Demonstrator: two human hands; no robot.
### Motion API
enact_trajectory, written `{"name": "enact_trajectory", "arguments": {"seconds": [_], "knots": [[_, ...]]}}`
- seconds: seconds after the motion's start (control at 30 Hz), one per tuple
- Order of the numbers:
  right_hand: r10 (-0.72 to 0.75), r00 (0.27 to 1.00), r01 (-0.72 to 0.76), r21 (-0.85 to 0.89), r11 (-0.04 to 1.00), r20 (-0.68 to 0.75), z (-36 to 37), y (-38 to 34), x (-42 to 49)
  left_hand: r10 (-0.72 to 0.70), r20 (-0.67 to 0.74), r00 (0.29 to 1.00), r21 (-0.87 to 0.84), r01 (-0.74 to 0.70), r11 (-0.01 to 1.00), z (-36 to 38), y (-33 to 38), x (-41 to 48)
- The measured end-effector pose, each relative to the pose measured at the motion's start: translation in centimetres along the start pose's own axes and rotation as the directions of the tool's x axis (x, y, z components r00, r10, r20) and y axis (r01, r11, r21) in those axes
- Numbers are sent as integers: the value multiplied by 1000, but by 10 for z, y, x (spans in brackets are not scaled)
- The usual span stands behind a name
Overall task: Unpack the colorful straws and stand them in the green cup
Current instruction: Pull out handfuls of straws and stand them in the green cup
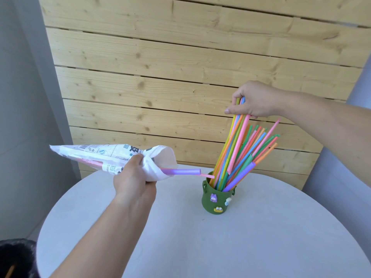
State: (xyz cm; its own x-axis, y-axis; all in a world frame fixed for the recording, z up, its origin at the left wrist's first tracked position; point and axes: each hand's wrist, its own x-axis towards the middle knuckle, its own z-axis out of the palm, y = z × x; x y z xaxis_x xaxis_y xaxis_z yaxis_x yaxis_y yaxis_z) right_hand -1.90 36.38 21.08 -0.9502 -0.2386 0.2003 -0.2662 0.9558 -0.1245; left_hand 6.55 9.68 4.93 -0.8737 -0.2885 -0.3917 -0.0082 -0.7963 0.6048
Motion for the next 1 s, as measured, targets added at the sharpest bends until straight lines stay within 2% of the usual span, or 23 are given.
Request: {"name": "enact_trajectory", "arguments": {"seconds": [0.3,0.53,0.7,0.9,1.0], "knots": [[-123,989,111,-141,984,-79,29,-10,-13,9,-6,1000,9,-9,1000,1,2,-4],[-143,976,100,-247,964,-164,40,-10,-28,-2,5,1000,4,2,1000,2,0,-5],[-262,932,155,-376,914,-250,52,-9,-34,14,13,1000,3,-14,1000,0,0,-2],[-321,925,169,-535,828,-205,54,-13,-41,14,4,1000,7,-14,1000,0,-1,2],[-293,938,152,-542,826,-184,54,-16,-42,9,11,1000,11,-9,1000,1,-1,1]]}}
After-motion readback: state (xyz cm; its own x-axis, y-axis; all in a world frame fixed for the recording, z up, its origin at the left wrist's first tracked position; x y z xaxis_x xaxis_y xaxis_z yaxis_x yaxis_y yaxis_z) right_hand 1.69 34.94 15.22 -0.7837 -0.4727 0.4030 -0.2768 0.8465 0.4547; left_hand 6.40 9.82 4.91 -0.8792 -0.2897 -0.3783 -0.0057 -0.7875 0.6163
